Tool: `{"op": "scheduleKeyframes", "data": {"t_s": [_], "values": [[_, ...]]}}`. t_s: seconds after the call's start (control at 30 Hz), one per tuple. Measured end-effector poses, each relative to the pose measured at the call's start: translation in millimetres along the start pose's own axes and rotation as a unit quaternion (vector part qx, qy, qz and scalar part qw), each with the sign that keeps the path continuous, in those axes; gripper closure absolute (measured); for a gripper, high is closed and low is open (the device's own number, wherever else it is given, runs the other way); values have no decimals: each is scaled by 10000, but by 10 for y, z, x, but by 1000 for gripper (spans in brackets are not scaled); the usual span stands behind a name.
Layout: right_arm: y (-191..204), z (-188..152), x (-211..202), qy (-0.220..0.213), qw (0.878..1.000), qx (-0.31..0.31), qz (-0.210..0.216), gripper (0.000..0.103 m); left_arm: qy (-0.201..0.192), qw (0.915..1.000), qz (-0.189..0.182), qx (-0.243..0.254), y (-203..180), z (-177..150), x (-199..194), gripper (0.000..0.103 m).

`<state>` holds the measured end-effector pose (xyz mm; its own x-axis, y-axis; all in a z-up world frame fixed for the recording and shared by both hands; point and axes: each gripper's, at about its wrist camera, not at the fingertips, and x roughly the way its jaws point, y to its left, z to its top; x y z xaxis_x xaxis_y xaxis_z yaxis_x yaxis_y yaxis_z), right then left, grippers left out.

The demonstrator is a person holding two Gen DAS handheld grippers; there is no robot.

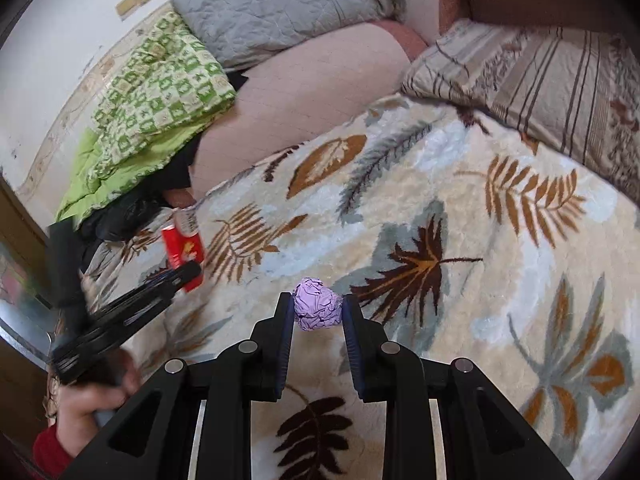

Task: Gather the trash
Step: 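Grasp the torn red snack packet with the left tool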

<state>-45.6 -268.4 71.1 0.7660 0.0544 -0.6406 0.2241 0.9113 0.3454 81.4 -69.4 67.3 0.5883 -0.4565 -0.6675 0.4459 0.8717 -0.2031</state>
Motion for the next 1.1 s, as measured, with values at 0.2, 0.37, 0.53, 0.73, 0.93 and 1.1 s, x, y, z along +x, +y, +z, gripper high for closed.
{"op": "scheduleKeyframes", "data": {"t_s": [0.2,0.37,0.53,0.73,0.93,1.1], "values": [[141,-312,-402,-170,9988,-458,-56,77,-295,9986,-420,-133,-225,-388,-794,82],[175,-681,-733,-217,9970,-724,-162,77,-438,9988,-228,-65,-479,-924,-1251,82],[147,-895,-935,-247,9968,-755,-129,77,-496,9988,-33,48,-667,-1319,-1408,82],[209,-941,-878,-231,9949,-950,-258,77,-718,9954,362,518,-845,-1480,-1377,82],[210,-936,-810,-188,9946,-964,-345,77,-733,9929,632,699,-847,-1485,-1263,82],[194,-933,-770,-134,9951,-907,-367,77,-725,9920,770,686,-782,-1454,-1192,82]]}}
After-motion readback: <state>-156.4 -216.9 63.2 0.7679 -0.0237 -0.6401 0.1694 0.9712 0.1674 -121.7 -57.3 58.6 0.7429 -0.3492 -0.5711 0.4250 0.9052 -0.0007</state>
